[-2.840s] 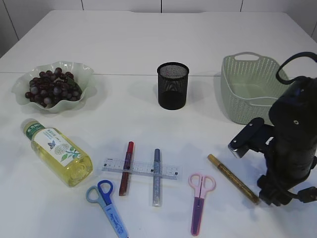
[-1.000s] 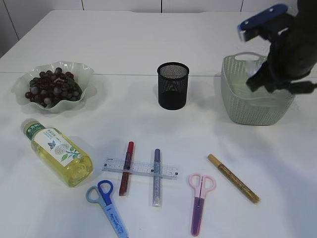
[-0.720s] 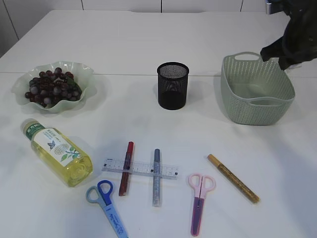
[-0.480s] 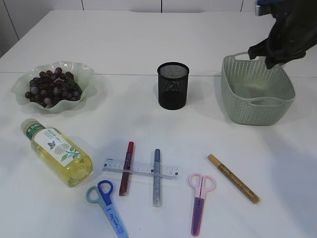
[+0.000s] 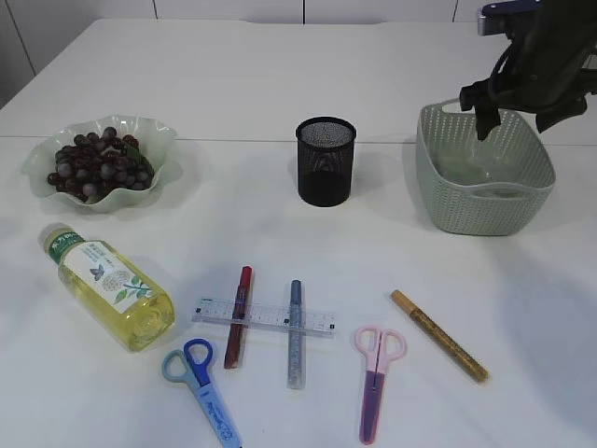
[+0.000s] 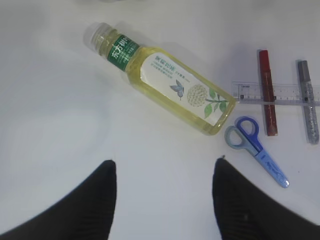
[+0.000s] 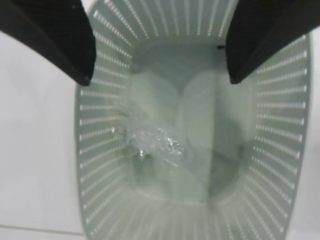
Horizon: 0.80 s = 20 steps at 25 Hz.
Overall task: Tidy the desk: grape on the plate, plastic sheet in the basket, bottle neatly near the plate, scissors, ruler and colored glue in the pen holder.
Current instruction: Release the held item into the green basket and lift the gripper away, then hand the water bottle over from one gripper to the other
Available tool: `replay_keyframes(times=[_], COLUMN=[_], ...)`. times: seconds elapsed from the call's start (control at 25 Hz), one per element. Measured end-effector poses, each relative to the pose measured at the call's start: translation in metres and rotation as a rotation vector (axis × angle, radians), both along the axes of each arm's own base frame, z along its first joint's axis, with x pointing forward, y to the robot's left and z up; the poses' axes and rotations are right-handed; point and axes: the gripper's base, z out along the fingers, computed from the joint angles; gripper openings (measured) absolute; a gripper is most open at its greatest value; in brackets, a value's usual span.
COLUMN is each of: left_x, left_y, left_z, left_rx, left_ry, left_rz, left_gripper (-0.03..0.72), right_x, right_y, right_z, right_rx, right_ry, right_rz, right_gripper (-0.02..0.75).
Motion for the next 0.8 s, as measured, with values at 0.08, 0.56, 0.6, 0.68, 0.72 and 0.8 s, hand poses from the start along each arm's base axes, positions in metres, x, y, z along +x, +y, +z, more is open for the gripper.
replay_keyframes(times=[0.08,0.56,0.6,0.68,0.72,0.8], left_x=[0.0,0.013,0.014,0.014,0.014,0.014], left_y=[0.0,0.001,0.001,0.001,0.0,-0.002], left_z=[0.0,0.008,0.008,0.009,0.009,0.009], left_rx=[0.0,0.004,0.003,0.002,-0.006,-0.041], left_ry=[0.0,-0.167,-0.178,-0.186,-0.185,-0.176], left_rz=[0.0,0.015,0.016,0.017,0.018,0.021], left_gripper=[0.44,0.424,0.423,0.422,0.422,0.422], right_x=[-0.004,-0.068,-0.076,-0.091,-0.099,-0.114], right_y=[0.002,0.039,0.045,0.054,0.057,0.061], right_z=[0.001,0.066,0.07,0.072,0.071,0.065], right_rx=[0.015,0.15,0.149,0.147,0.145,0.144], right_ry=[0.051,0.121,0.118,0.126,0.138,0.169], right_rz=[0.019,0.205,0.223,0.253,0.265,0.278], right_gripper=[0.615,0.585,0.585,0.585,0.585,0.585])
